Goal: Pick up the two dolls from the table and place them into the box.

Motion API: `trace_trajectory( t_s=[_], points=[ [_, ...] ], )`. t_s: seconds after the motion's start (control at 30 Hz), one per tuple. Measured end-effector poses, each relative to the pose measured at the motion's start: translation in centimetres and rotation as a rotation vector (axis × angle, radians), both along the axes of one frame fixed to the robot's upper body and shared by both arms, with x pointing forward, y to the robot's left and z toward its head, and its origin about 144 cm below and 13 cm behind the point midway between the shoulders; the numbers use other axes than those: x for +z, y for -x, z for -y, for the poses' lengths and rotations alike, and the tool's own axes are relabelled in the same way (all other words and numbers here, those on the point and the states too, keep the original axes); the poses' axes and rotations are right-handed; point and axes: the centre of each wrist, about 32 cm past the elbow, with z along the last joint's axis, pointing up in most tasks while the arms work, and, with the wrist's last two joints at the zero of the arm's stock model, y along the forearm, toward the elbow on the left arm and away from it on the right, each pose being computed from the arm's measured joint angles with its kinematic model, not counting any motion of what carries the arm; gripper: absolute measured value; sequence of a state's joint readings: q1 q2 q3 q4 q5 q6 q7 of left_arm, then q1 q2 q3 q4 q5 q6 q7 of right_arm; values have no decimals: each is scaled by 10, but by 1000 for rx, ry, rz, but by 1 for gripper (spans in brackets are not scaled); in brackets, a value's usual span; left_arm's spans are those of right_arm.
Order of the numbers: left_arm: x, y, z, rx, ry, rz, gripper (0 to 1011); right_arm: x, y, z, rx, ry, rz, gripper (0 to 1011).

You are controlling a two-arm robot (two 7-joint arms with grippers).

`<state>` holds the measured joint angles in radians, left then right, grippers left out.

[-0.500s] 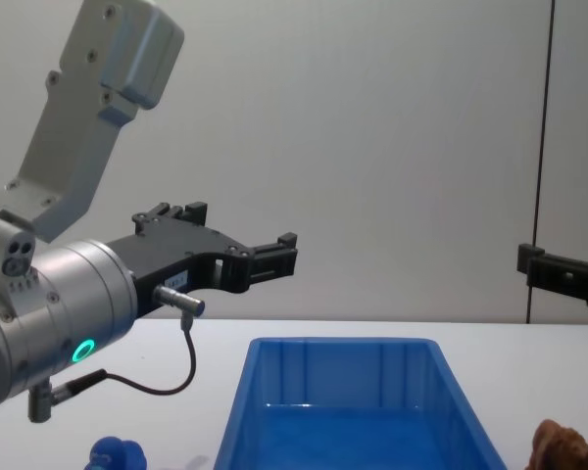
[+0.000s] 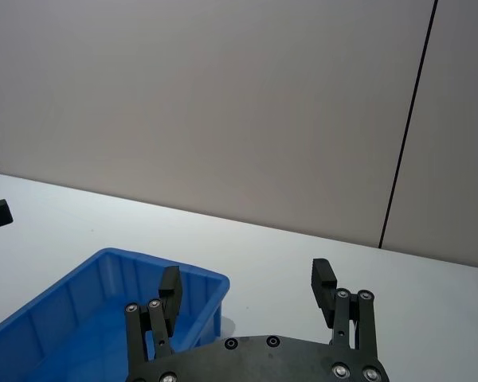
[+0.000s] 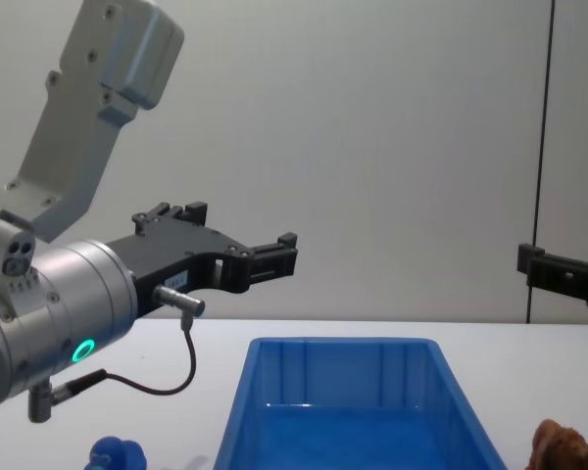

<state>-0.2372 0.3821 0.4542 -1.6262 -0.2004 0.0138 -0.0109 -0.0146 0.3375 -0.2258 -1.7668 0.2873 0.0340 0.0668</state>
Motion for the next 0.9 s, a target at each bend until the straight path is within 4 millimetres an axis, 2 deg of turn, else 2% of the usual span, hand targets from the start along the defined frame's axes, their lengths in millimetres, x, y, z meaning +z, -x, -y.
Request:
trace_trajectory(
  t_s=[0.53,0.9],
  points=[
    [0,0,0,0,0,0,1003,0,0,1,0,1,-1,1001],
    [0,0,0,0,0,0,1003,-1,-4,21,16,9,-26,1001]
  ],
)
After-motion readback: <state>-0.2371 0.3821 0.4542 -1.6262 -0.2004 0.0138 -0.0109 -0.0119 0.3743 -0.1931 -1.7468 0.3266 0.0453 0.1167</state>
